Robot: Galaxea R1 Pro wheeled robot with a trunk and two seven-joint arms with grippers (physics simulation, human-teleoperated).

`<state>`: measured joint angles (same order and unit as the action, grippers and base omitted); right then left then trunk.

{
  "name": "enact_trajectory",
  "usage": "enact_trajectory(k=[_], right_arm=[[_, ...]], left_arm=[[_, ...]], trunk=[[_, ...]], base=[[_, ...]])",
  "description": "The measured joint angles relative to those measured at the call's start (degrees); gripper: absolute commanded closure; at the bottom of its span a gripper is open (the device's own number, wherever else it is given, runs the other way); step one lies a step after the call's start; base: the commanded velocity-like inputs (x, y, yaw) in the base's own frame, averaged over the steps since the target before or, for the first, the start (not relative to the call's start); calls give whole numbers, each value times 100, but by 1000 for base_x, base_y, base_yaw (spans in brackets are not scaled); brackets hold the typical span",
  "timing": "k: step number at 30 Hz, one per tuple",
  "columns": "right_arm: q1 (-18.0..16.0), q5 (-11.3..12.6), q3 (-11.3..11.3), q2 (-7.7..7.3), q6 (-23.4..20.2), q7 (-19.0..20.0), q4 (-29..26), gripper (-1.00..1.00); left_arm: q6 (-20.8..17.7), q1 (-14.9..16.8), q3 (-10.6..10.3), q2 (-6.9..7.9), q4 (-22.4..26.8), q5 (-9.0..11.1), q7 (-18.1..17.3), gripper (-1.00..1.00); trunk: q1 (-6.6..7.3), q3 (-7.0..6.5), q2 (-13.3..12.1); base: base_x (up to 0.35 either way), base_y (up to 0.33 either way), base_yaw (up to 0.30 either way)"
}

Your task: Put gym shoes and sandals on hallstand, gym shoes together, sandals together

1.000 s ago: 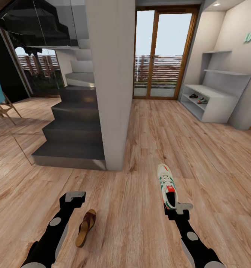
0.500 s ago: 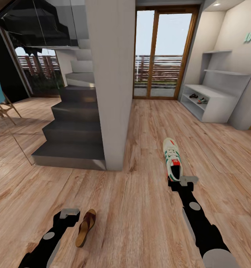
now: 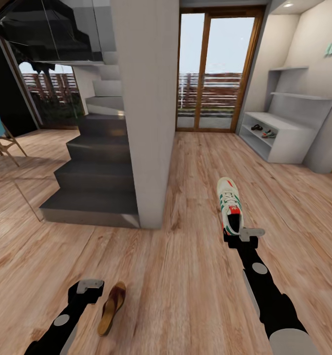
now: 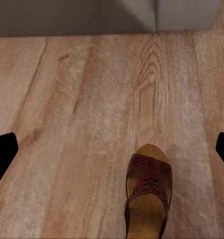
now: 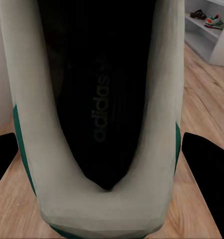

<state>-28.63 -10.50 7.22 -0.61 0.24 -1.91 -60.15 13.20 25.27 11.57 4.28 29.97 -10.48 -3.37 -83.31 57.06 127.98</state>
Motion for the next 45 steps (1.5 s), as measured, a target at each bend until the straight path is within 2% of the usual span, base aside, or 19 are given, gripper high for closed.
enact_trajectory(k=[15, 26, 45], right_arm=[[0, 0, 0, 2, -1, -3, 0, 100], [0, 1, 3, 3, -1, -4, -21, 100], [0, -8, 9, 5, -1, -4, -40, 100]], left_arm=[[18, 4, -68, -49, 38, -7, -45, -100], [19, 34, -46, -15, 25, -6, -60, -100], [33, 94, -28, -5, 132, -1, -54, -100]], trunk=[[-2, 0, 0], [-244, 218, 439], [-661, 723, 1202]], base=[[29, 0, 0], [0, 0, 0], [0, 0, 0]])
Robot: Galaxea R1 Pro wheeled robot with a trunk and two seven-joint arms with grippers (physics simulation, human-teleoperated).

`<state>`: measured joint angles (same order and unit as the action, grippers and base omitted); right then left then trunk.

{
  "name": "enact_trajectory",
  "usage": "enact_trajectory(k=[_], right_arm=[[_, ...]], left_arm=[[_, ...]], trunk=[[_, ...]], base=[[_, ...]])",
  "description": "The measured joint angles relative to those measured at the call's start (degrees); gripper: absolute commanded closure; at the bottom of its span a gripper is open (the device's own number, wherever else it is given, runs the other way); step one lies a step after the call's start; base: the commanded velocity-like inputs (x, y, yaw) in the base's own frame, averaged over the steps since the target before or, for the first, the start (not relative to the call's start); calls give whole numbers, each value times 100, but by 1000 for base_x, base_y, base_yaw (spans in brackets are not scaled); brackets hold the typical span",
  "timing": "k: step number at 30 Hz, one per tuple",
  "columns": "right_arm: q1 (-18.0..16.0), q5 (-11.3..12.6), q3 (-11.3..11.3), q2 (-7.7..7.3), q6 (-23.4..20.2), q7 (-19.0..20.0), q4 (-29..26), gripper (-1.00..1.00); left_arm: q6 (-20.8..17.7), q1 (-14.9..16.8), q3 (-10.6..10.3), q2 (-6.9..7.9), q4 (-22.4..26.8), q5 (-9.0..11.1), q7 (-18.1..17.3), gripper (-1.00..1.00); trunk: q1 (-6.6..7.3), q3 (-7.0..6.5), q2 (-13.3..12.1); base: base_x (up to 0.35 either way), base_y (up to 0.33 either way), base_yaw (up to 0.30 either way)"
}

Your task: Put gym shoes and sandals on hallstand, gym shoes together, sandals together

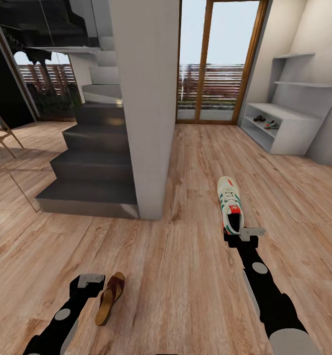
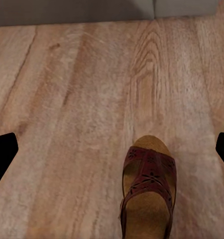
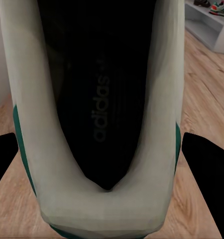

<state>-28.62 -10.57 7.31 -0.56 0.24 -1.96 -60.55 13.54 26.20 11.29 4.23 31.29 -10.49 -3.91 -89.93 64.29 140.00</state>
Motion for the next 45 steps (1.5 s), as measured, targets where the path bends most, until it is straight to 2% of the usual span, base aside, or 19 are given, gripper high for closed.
enact_trajectory(k=[8, 11, 12, 16, 28, 29, 33, 45], right_arm=[[0, 5, 0, 3, 0, -2, -35, 100], [0, 8, 0, 4, -9, -3, -293, 100], [-2, 5, -2, 4, -18, -4, -610, 100], [-1, 17, -7, 11, -23, -4, -867, 100], [0, 19, -8, 9, -22, -4, -878, 100], [0, 19, -8, 12, -23, -4, -870, 100], [0, 19, -8, 11, -18, -4, -864, 100], [0, 19, -8, 5, -16, -4, -869, 100]], left_arm=[[5, 3, 2, -6, 26, 0, 1, -100], [8, -1, 2, -18, 28, 0, 6, -100], [11, -4, -4, -34, 26, -1, 8, -100], [12, -5, -6, -20, 20, 0, 10, -100], [80, -35, -15, 4, 8, 0, 2, -100], [288, -55, -23, 16, -43, -18, -5, -100], [435, -57, -25, 21, -62, -28, -12, -100], [486, -49, -28, 15, -69, -32, -15, -100]], trunk=[[-176, 217, 321], [-184, 310, 326], [-186, 341, 328], [-197, 467, 333], [-228, 843, 349], [-231, 874, 350], [-241, 999, 356], [-272, 1374, 372]], base=[[0, 0, 0], [0, 0, 0], [0, 0, 0], [0, 0, 0], [0, 0, 0], [0, 0, 0], [0, 0, 0], [0, 0, -11]])
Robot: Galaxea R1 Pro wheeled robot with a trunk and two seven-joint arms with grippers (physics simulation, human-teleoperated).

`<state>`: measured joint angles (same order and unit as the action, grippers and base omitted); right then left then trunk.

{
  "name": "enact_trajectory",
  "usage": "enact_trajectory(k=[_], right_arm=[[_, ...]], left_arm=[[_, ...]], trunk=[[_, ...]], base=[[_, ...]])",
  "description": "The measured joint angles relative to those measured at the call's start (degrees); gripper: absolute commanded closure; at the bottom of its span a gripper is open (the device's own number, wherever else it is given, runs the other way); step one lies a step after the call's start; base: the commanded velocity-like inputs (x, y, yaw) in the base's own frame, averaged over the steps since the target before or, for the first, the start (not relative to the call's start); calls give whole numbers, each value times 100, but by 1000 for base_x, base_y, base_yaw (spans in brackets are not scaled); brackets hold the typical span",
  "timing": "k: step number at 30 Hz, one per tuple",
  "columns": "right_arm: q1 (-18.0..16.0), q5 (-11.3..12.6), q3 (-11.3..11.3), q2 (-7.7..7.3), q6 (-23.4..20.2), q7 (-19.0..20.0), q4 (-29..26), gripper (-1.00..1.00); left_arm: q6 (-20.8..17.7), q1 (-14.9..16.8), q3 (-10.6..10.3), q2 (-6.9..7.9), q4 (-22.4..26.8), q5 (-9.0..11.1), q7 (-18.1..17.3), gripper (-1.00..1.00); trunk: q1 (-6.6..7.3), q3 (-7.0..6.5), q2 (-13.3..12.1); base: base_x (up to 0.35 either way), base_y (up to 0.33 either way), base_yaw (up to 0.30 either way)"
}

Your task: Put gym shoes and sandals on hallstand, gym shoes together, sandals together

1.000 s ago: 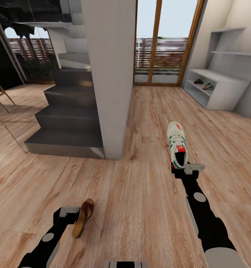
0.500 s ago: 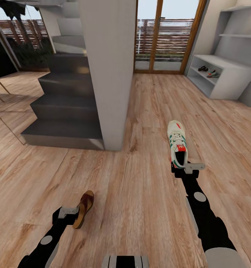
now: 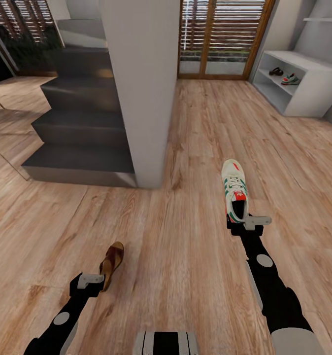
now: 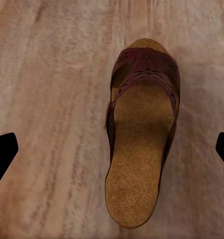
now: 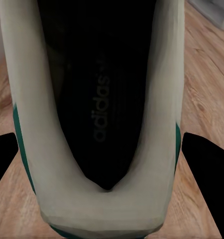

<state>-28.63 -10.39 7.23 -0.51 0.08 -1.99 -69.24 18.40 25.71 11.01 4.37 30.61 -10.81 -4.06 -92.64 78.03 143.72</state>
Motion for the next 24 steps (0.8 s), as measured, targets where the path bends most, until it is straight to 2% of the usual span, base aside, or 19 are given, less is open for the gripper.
enact_trajectory(k=[10, 17, 24], right_arm=[[1, 0, 0, 5, 0, 0, -3, 100], [-1, -3, 0, 5, 0, 0, -3, 100], [0, 0, 0, 1, 0, 0, -4, 100]], left_arm=[[1, 1, 3, -1, -1, 0, 0, -100], [1, 1, 3, -1, 0, 0, 0, -100], [1, 8, 3, -1, 0, 2, 0, -100]], trunk=[[-26, 294, 13], [-25, 322, 14], [-44, 505, 23]], base=[[0, 0, -143], [0, 0, -76], [0, 0, -6]])
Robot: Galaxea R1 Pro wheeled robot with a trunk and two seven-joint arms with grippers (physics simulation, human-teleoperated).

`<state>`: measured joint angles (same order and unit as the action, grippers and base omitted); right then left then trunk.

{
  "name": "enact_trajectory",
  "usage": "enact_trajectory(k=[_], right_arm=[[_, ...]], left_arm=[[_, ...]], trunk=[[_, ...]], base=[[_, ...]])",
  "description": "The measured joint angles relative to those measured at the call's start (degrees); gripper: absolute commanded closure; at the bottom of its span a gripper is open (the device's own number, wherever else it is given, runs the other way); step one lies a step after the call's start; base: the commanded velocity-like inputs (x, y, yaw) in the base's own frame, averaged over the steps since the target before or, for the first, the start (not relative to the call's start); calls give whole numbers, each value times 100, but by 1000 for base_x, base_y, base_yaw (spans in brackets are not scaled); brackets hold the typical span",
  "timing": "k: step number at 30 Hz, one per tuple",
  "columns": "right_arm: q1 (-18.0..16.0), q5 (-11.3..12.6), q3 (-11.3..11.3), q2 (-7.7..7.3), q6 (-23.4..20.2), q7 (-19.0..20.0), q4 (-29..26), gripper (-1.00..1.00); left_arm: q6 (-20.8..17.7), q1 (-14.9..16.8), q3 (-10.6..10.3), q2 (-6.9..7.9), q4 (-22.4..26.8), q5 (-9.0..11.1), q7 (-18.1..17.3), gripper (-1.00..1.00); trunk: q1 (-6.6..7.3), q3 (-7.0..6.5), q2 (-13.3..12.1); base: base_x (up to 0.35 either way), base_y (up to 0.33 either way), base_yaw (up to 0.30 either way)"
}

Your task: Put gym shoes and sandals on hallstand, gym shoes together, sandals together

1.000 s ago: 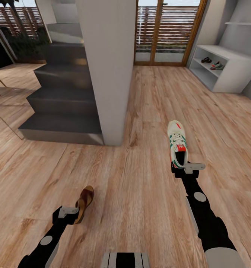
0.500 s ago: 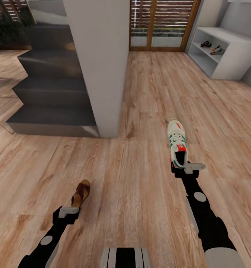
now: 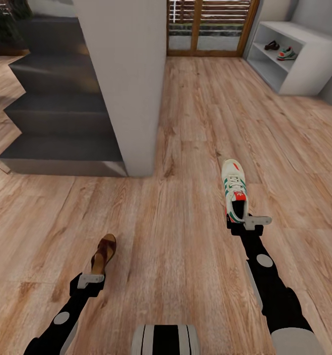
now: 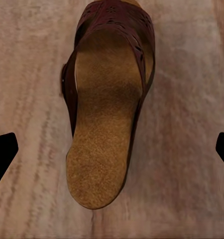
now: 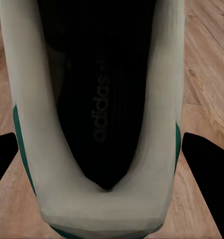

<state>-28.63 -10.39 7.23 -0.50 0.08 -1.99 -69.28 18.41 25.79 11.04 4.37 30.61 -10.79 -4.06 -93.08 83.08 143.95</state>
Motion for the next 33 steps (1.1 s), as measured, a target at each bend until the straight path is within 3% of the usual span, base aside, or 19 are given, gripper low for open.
enact_trajectory(k=[16, 33], right_arm=[[0, -1, 1, 1, 0, 0, 11, 100], [0, -10, 6, -3, 0, 0, 21, 100]], left_arm=[[6, 8, 0, 0, 0, 15, 1, -100], [9, 10, -5, -1, 21, 8, 0, -100]], trunk=[[-41, 492, 22], [-41, 531, 22]], base=[[0, 0, 0], [2, 0, 0]])
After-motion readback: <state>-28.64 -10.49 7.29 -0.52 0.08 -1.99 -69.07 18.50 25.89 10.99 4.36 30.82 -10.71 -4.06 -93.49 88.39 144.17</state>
